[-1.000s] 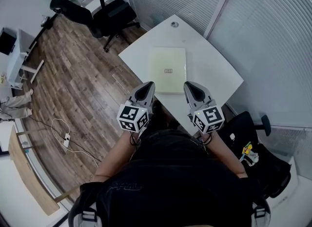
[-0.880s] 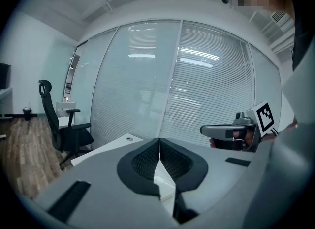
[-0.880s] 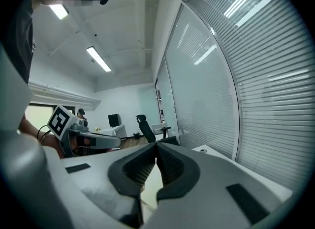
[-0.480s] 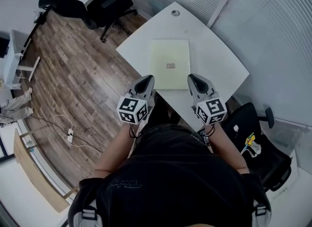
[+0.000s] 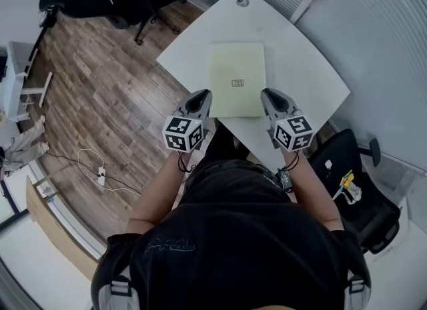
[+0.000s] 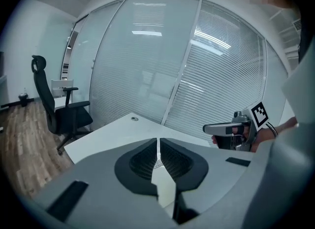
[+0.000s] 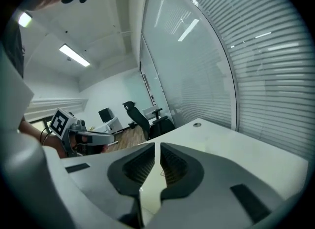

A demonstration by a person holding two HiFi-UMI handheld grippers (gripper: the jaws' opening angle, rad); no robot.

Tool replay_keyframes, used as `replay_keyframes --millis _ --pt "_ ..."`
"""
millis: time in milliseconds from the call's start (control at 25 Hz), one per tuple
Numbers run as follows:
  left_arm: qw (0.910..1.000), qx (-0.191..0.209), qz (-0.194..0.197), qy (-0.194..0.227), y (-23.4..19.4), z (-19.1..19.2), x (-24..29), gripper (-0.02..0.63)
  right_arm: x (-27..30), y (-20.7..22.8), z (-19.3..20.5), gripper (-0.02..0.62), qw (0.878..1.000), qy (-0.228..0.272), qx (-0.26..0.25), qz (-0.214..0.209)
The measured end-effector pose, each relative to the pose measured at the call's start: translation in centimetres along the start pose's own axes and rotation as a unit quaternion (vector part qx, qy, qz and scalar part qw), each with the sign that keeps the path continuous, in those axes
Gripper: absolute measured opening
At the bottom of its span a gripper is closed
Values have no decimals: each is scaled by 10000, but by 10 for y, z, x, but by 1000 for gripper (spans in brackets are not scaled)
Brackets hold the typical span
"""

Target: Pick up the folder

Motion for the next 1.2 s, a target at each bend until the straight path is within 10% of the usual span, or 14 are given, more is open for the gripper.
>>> replay_keyframes --millis 1200 --pt "9670 -1594 569 -1905 -108 87 169 282 151 127 98 279 9671 -2005 1494 -477"
Point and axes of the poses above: the fingertips, and each gripper's own axes: x forward along the fingers, y to its right, z out of its underside, the point moved 4 cm from there along -x, backward along the fingers, and after that the axes turned 15 degrees about -y, right-handed, at the moved point
